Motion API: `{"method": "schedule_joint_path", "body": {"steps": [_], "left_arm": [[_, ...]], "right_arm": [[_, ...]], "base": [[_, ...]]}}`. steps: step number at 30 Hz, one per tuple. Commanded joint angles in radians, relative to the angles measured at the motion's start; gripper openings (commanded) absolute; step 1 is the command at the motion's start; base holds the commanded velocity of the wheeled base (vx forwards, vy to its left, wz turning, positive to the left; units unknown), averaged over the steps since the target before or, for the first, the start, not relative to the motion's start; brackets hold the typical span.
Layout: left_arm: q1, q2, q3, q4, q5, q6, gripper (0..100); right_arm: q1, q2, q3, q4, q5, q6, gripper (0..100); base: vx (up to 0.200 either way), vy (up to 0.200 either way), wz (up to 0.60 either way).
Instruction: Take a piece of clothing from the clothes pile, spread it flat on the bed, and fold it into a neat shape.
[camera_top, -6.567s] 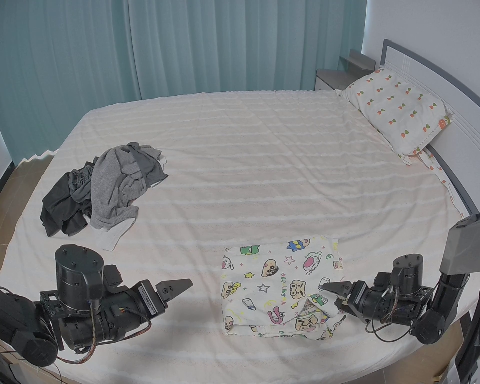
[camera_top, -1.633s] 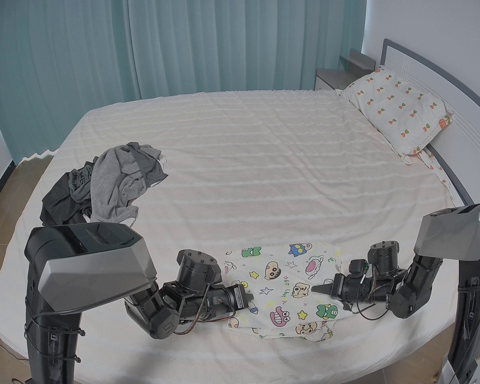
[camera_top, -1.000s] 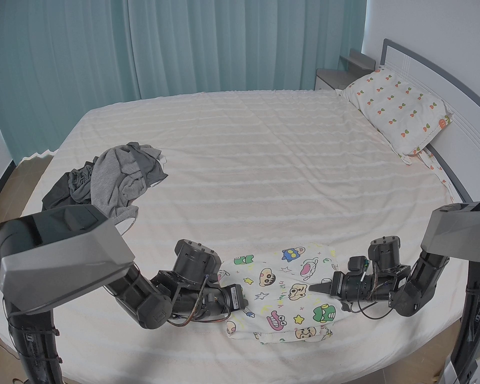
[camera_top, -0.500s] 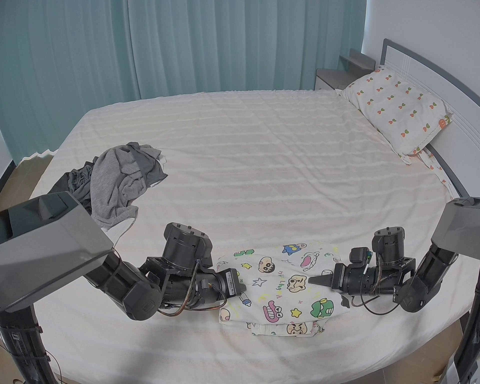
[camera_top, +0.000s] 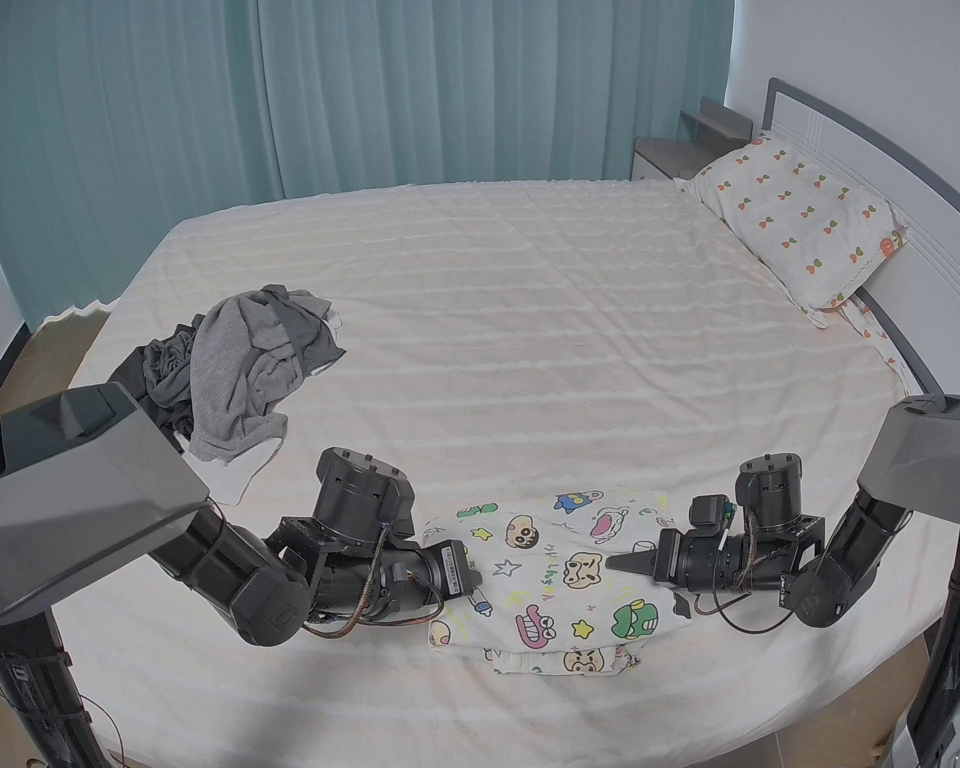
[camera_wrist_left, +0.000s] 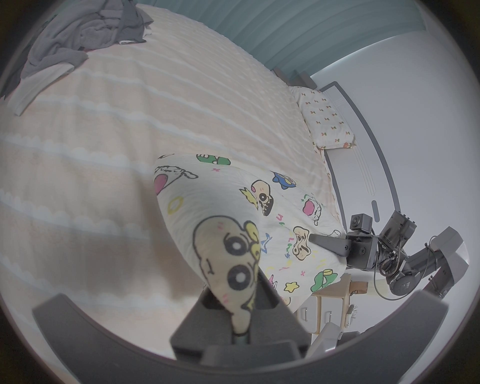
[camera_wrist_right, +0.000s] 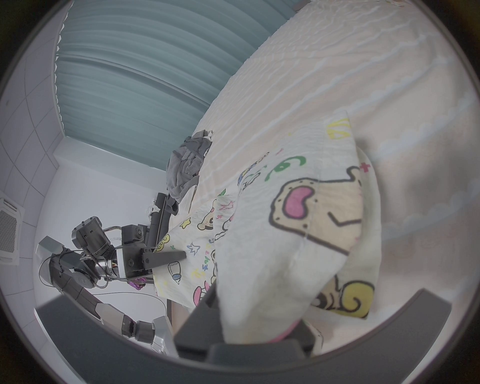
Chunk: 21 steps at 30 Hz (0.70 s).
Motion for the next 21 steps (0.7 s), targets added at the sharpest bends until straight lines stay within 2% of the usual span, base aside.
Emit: {"method": "schedule_joint_path", "body": {"steps": [1,14,20,21], "left_arm": [[-0.001,-0.014,0.015,-0.001,0.001,0.0,0],[0.017,-0.012,0.072,-0.003,0.004,-0.002,0],[0.019,-0.009,0.114,-0.024,0.002,0.001,0],[0.022,-0.005,0.132,-0.063,0.007,0.001,0]], "right_arm": [[0.012,0.004,-0.008,0.001,0.001,0.001,0],[0.054,0.021,-0.057,0.062,0.001,0.001,0],[0.064,0.038,-0.055,0.061,0.001,0.001,0],[0.065,0.039,-0.052,0.062,0.001,0.001,0]], "base": [[0.0,0.2,0.0],[0.0,0.2,0.0],[0.0,0.0,0.0],[0.0,0.0,0.0]]}}
